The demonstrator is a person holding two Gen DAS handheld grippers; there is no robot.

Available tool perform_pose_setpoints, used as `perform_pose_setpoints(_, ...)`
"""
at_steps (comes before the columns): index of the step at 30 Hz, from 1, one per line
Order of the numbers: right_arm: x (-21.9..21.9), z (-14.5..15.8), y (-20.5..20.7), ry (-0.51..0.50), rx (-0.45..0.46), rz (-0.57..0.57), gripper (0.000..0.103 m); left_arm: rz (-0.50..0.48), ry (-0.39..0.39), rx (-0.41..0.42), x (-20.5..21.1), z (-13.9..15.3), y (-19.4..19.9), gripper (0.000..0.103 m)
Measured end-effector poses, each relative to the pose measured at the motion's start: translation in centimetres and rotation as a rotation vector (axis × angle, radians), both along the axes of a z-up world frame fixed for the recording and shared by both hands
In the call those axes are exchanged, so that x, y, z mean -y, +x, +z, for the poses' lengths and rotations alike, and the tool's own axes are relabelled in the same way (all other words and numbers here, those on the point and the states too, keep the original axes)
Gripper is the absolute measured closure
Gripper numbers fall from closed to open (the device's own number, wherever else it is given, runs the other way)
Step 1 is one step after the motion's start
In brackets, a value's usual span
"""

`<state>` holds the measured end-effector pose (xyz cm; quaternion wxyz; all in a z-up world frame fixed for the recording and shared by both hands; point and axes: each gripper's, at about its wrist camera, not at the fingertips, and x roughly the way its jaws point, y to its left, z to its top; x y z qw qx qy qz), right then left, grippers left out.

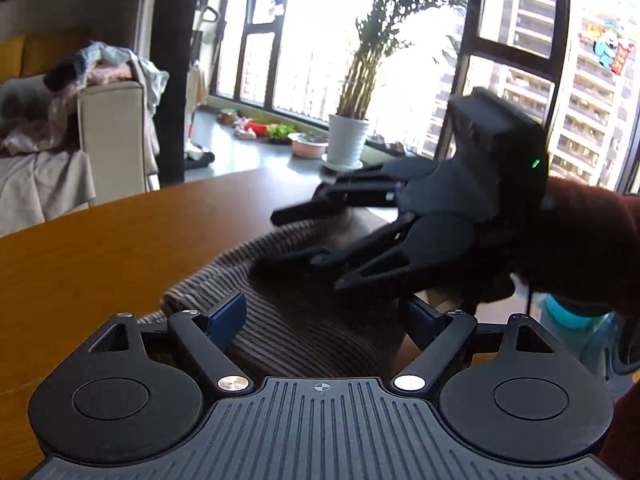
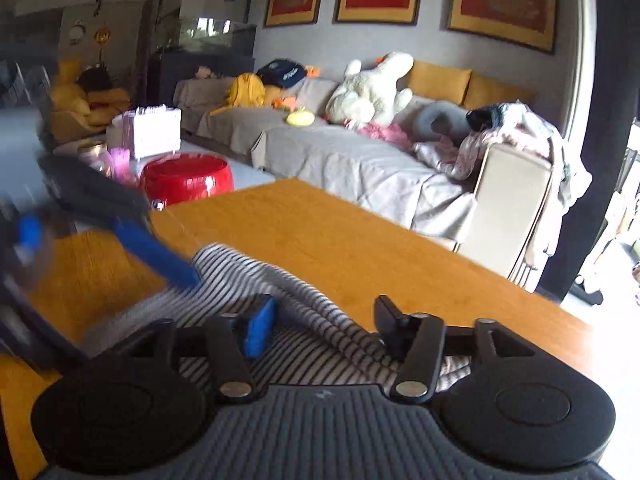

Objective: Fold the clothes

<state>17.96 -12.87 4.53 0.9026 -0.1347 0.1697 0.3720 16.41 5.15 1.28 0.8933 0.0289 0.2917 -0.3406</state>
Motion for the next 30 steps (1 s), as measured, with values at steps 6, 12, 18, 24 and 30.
perform_pose_setpoints(6,4.8,1.8,-0.9,0.155,-0.038,-0.127,0.000,0.065,0.015,-0.022,0.2,-1.8,1.6,0.015)
perform_pose_setpoints(12,5.8,-5.1,1.9,0.087,-0.260,-0.393,0.016,0.087,0.002,-0.025,-0.3,-2.1,2.0,0.013)
perform_pose_setpoints(18,4.9,-6.6,2.3,0.036,-0.225,-0.480,0.004,0.088,0.009,0.081,-0.3,0.7,-0.1,0.019)
perform_pose_setpoints(24,5.6,-6.8,2.5,0.068,-0.254,-0.491,0.000,0.066,0.089,0.156,2.0,1.7,0.5,0.028)
perform_pose_setpoints(30,6.2,-6.6,0.8,0.107,-0.223,-0.511,0.001,0.170,-0.012,-0.048,-0.2,-2.2,4.6,0.023)
